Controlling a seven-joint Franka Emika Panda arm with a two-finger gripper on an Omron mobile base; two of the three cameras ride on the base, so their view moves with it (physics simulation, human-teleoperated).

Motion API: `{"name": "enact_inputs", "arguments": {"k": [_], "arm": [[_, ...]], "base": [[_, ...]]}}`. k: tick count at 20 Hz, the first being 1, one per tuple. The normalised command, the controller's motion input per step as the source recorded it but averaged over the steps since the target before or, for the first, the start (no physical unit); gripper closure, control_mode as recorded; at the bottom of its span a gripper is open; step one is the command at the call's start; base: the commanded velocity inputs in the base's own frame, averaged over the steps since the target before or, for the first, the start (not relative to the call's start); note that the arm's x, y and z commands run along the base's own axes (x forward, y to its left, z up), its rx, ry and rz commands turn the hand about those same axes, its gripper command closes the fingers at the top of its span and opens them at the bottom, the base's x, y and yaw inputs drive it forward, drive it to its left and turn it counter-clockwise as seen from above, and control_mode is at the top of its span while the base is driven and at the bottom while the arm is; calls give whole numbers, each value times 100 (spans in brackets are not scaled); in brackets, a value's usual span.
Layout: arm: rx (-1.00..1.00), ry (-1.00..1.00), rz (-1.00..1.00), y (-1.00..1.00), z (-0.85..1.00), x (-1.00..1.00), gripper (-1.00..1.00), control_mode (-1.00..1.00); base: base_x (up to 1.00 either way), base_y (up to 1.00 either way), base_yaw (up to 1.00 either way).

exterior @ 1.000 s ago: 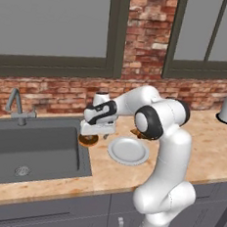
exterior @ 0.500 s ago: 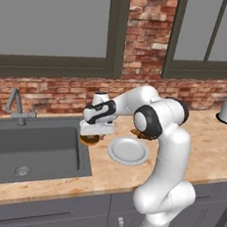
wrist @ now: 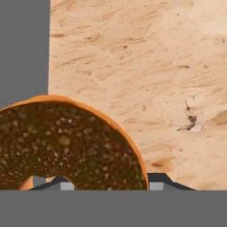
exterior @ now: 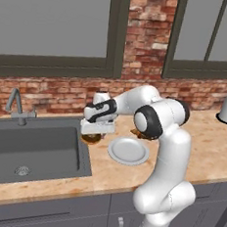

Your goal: Place the pastries on the plates.

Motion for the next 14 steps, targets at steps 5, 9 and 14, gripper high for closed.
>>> {"name": "enact_inputs", "arguments": {"k": [5, 9, 14], "arm": [[0, -5, 0, -44, 53, -27, 100, -100], [0, -1, 0, -53, 39, -75, 100, -100], [2, 0, 0, -69, 32, -89, 100, -100]], "base": [[0, 0, 0], [0, 0, 0], [0, 0, 0]]}}
